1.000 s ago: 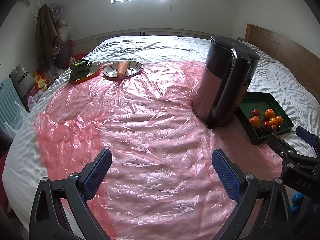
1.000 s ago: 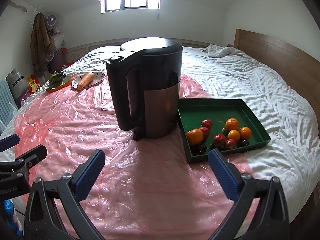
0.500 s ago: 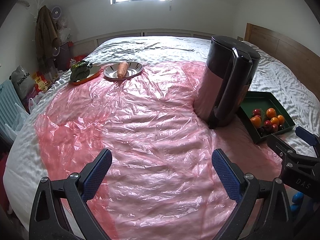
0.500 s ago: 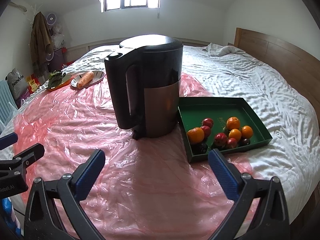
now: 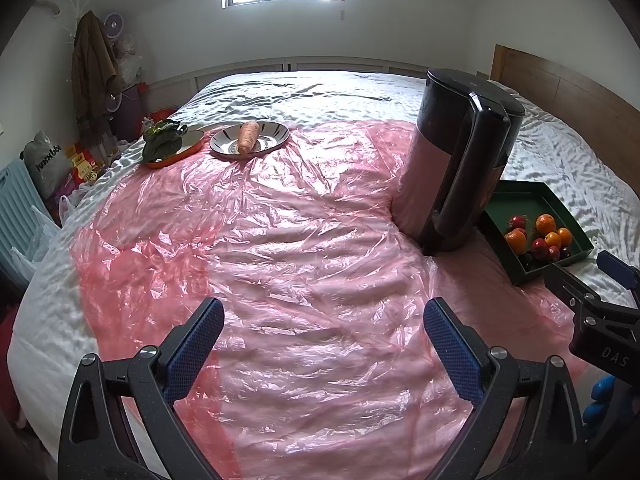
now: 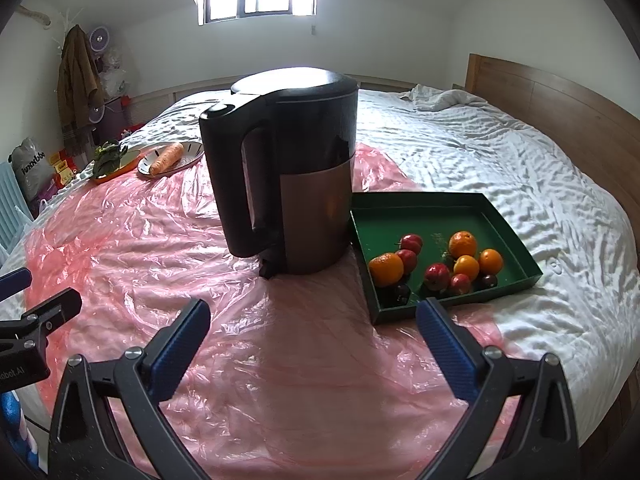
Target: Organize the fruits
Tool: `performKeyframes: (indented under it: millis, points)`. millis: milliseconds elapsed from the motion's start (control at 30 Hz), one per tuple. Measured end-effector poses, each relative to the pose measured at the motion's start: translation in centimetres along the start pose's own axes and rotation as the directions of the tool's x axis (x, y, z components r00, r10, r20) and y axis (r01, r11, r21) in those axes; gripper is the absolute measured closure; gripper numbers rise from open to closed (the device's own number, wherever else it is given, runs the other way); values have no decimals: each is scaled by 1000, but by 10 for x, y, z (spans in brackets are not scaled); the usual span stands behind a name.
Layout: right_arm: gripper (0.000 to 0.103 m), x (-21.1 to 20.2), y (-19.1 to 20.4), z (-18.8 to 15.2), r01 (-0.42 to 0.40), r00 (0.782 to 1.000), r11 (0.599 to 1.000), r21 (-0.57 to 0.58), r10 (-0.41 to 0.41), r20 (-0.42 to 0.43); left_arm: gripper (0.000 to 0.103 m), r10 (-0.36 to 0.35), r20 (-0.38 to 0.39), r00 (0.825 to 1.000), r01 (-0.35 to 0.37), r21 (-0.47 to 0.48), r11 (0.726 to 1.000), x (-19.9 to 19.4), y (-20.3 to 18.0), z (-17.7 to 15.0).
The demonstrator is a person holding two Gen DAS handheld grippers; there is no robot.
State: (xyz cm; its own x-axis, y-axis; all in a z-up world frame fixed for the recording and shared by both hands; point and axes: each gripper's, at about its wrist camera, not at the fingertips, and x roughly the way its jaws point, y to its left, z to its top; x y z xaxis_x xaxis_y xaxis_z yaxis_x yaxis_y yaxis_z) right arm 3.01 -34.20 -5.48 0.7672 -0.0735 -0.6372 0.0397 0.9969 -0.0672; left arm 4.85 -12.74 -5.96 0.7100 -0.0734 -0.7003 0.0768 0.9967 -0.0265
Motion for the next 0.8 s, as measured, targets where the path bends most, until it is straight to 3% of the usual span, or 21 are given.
performKeyframes:
  millis: [800]
  points:
    - [0,0,-16,-1,15,1000,999,33,-14,-4,5,-1,2,1000,1,10,1000,-1,-6,0]
